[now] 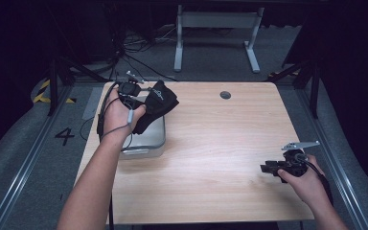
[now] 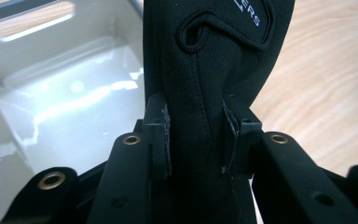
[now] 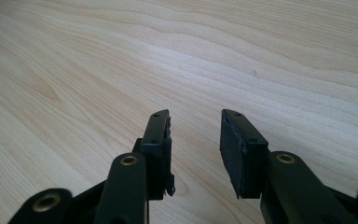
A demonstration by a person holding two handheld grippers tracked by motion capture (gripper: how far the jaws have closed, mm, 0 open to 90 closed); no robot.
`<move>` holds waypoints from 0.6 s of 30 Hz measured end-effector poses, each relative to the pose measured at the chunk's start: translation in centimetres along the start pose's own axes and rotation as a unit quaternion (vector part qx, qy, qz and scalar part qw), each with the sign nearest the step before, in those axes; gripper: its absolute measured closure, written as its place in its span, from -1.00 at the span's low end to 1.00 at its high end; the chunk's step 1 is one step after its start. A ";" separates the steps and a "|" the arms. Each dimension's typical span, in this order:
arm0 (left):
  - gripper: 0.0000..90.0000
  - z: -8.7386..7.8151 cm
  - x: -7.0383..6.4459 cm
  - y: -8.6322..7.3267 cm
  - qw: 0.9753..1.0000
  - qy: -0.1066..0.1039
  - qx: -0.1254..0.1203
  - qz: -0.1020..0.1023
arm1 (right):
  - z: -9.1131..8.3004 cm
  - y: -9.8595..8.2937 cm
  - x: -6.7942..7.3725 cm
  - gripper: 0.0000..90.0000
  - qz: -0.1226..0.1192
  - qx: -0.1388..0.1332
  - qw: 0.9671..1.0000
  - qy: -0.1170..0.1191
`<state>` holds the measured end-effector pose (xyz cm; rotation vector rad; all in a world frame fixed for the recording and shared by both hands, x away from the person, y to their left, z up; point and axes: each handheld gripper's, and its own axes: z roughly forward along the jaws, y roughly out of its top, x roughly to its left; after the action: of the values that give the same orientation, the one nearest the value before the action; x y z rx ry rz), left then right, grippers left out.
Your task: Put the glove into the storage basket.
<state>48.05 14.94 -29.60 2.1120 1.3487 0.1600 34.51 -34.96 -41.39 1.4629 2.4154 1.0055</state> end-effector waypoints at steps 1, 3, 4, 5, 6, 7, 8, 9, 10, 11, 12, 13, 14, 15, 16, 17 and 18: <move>0.49 0.2 0.3 0.0 1.000 0.004 0.000 -0.004 | 0.0 0.0 0.0 0.43 0.000 0.000 1.000 0.000; 0.49 0.6 0.8 0.0 1.000 0.012 0.002 -0.008 | 0.0 -0.1 -0.1 0.43 0.000 0.001 1.000 0.000; 0.49 0.8 1.1 0.0 1.000 0.017 0.003 -0.010 | -0.1 -0.1 -0.1 0.42 0.002 0.001 1.000 -0.001; 0.49 1.1 1.3 0.0 1.000 0.021 0.002 -0.016 | -0.1 -0.1 -0.1 0.42 0.002 0.001 1.000 -0.001; 0.49 1.3 1.6 0.0 0.999 0.023 0.004 -0.022 | -0.1 -0.2 -0.1 0.42 0.003 0.001 1.000 -0.001; 0.49 1.6 1.9 -0.1 0.999 0.025 0.006 -0.027 | -0.1 -0.2 -0.1 0.42 0.004 0.000 1.000 -0.001; 0.49 1.8 2.1 -0.1 0.999 0.028 0.004 -0.033 | -0.1 -0.3 -0.2 0.42 0.005 0.000 1.000 -0.002; 0.49 2.1 2.3 -0.1 0.999 0.032 0.005 -0.038 | -0.1 -0.3 -0.2 0.42 0.005 0.000 1.000 -0.002; 0.49 2.4 2.6 -0.2 0.998 0.037 0.005 -0.042 | -0.1 -0.3 -0.2 0.42 0.006 0.000 1.000 -0.002; 0.49 2.6 2.8 -0.2 0.998 0.041 0.004 -0.046 | -0.1 -0.3 -0.2 0.42 0.006 0.000 1.000 -0.002; 0.49 2.8 3.1 -0.2 0.998 0.045 0.006 -0.051 | -0.1 -0.3 -0.2 0.42 0.006 0.000 1.000 -0.001; 0.49 3.1 3.4 -0.2 0.997 0.050 0.008 -0.055 | -0.1 -0.3 -0.2 0.42 0.006 0.000 1.000 -0.001; 0.49 3.3 3.7 -0.3 0.997 0.056 0.008 -0.062 | -0.1 -0.3 -0.1 0.41 0.007 0.000 1.000 -0.001; 0.49 3.5 3.9 -0.4 0.996 0.059 0.009 -0.069 | -0.1 -0.3 -0.2 0.41 0.007 0.000 1.000 -0.001; 0.49 3.7 4.2 -0.4 0.995 0.060 0.009 -0.077 | -0.1 -0.3 -0.2 0.41 0.007 0.000 1.000 0.001; 0.49 3.8 4.4 -0.5 0.994 0.064 0.009 -0.084 | -0.1 -0.3 -0.2 0.41 0.008 0.000 1.000 0.000; 0.49 4.2 4.7 -0.6 0.993 0.070 0.011 -0.093 | 0.0 -0.3 -0.3 0.41 0.008 0.001 1.000 0.000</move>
<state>51.55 17.35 -34.31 2.0101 1.6291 0.2205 34.46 -35.31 -41.65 1.4849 2.4090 1.0076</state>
